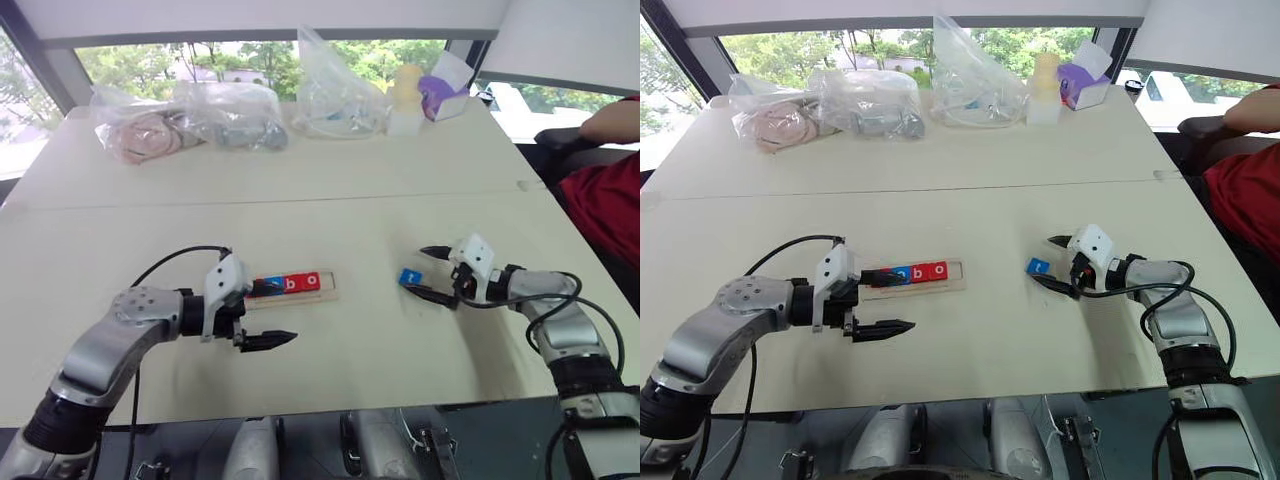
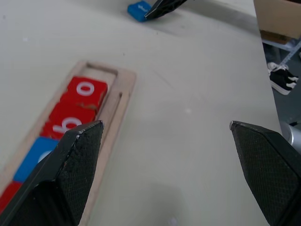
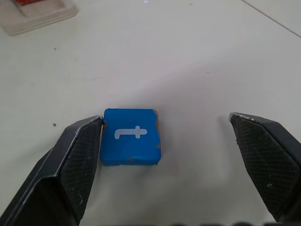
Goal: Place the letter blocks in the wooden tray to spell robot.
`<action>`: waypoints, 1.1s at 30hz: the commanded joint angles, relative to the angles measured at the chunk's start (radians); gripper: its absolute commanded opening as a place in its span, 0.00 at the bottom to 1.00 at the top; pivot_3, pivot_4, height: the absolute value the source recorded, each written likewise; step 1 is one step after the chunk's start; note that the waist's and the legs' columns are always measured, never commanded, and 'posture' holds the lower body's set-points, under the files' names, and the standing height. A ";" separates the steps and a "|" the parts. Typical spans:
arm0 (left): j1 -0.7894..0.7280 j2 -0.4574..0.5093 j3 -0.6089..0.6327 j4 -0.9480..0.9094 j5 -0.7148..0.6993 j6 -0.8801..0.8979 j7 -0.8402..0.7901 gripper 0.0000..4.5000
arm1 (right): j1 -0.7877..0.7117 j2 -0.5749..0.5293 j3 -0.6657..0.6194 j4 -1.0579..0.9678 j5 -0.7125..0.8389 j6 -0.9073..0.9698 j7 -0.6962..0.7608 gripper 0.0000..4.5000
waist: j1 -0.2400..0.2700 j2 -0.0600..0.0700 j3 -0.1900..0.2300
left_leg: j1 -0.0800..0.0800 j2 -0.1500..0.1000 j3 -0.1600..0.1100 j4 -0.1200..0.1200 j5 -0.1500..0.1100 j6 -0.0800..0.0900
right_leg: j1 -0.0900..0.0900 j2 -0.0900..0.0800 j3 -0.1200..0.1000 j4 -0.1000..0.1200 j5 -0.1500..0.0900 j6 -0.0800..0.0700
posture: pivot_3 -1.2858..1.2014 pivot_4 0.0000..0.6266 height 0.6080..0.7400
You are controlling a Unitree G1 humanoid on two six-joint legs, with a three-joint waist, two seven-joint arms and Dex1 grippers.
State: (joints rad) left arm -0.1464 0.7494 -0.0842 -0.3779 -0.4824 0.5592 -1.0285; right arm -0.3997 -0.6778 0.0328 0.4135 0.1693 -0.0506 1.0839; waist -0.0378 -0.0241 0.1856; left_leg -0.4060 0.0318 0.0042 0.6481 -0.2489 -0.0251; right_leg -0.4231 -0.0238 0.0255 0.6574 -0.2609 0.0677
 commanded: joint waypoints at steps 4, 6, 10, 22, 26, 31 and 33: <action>0.005 0.006 0.020 -0.031 0.006 -0.011 0.024 1.00 | -0.028 -0.013 0.037 0.104 -0.012 -0.060 0.130 0.99 | 0.005 0.000 0.000 | 0.000 0.000 0.000 0.000 0.000 0.000 | 0.001 -0.001 0.000 0.000 0.000 0.000 | 0.52 0.24 1.00; -0.001 0.009 0.022 -0.023 0.012 -0.013 0.030 1.00 | -0.031 -0.010 0.035 0.112 -0.011 -0.064 0.138 0.99 | 0.006 0.000 0.000 | 0.002 0.000 0.000 0.001 0.000 0.000 | 0.003 -0.001 0.000 0.000 0.000 0.000 | 0.52 0.24 1.00; 0.002 0.028 0.034 -0.005 0.023 -0.025 0.024 1.00 | -0.006 -0.009 0.027 0.067 0.004 -0.021 0.133 0.99 | 0.006 0.000 0.000 | 0.003 0.000 0.000 0.000 0.000 0.000 | 0.004 -0.001 0.000 0.000 0.000 0.000 | 0.52 0.24 1.00; -0.024 0.032 0.030 0.021 0.032 -0.037 0.021 1.00 | 0.079 0.055 -0.017 -0.051 0.051 0.128 0.028 0.58 | 0.017 0.000 -0.001 | 0.012 0.000 0.001 0.000 0.000 0.000 | 0.011 -0.001 0.000 0.000 -0.002 -0.004 | 0.52 0.24 1.00; -0.034 0.034 0.029 0.044 0.044 -0.049 0.013 1.00 | 0.056 0.059 -0.016 -0.051 0.055 0.155 0.034 0.26 | 0.015 0.000 -0.001 | 0.015 0.000 0.001 -0.001 0.000 0.000 | 0.014 -0.001 0.000 -0.001 -0.002 -0.004 | 0.52 0.24 1.00; -0.045 0.036 0.042 0.062 0.047 -0.051 0.013 1.00 | -0.025 0.070 0.023 -0.174 0.097 0.274 0.092 0.26 | 0.012 0.000 0.000 | 0.015 0.001 0.001 -0.001 0.000 0.000 | 0.014 -0.001 0.000 -0.001 -0.002 -0.004 | 0.52 0.24 1.00; -0.050 0.039 0.045 0.054 0.043 -0.042 0.016 1.00 | -0.074 0.077 0.070 -0.211 0.089 0.303 0.126 0.26 | 0.008 0.002 0.001 | 0.015 0.001 0.001 -0.001 0.000 0.000 | 0.014 -0.001 0.000 -0.001 -0.002 -0.004 | 0.52 0.24 1.00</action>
State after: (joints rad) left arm -0.1760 0.7818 -0.0599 -0.2993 -0.4322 0.5209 -1.0100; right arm -0.4297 -0.6011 0.0854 0.2698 0.2412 0.2376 1.1800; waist -0.0295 -0.0224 0.1862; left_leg -0.3911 0.0328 0.0046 0.6467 -0.2491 -0.0250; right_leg -0.4096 -0.0246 0.0257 0.6563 -0.2627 0.0636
